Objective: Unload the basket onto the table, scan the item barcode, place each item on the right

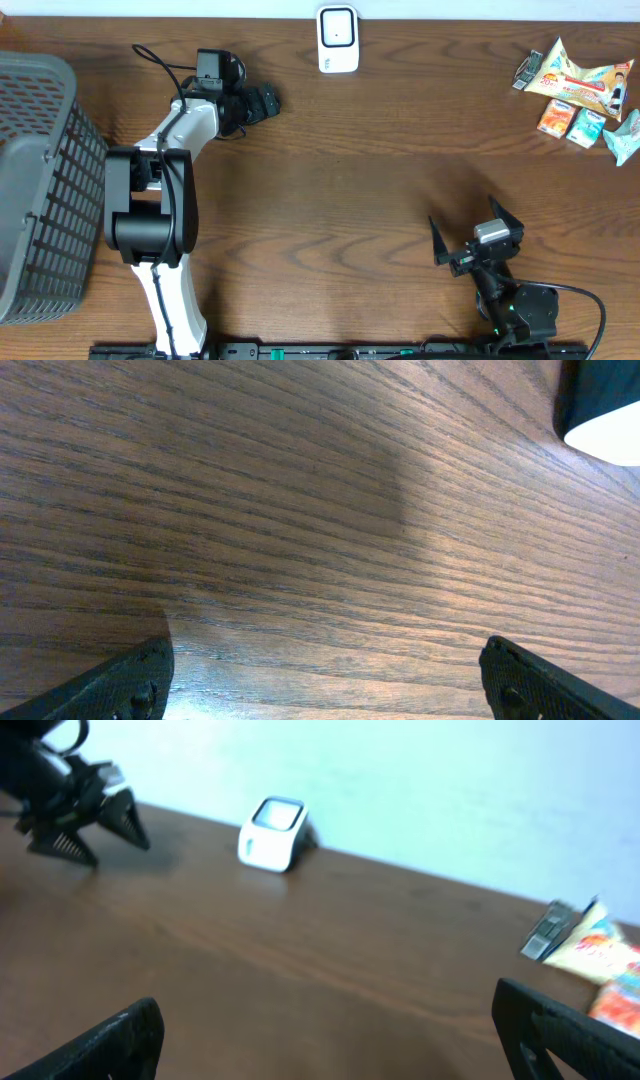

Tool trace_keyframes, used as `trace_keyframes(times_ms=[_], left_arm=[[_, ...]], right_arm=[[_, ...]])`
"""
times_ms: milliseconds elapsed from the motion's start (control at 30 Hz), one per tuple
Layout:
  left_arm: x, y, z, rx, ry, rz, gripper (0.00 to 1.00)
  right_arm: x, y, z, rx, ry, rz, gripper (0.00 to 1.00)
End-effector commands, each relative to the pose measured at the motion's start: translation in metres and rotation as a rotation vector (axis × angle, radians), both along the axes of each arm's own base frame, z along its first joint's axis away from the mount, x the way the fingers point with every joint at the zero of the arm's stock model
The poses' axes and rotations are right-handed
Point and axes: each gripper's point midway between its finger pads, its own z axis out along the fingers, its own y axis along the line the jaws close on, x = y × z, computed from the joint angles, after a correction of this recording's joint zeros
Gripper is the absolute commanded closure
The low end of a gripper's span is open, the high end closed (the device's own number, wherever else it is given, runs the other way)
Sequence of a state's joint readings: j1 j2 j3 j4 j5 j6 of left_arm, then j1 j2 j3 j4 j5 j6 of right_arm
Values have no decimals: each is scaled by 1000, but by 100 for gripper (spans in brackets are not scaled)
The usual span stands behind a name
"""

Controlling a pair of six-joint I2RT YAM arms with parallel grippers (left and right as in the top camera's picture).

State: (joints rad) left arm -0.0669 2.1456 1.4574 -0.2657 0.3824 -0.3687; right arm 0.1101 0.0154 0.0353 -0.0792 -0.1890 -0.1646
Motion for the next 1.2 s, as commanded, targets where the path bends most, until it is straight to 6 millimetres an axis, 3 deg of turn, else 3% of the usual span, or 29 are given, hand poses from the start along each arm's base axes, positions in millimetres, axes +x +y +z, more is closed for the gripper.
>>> trace_keyframes(times_ms=[0, 500, 767, 1167], left_arm=[[-15, 9, -29, 30, 84, 22, 2], [-16, 9, -29, 30, 84, 22, 2], [-16, 9, -29, 30, 84, 22, 2], [-16, 9, -29, 30, 84, 22, 2]], right_arm=[[4, -8, -3, 5, -16, -56, 1], [7, -29, -11, -22, 10, -162, 1], [8, -42, -12, 101, 38, -239, 1], [8, -41, -12, 146, 47, -243, 1]])
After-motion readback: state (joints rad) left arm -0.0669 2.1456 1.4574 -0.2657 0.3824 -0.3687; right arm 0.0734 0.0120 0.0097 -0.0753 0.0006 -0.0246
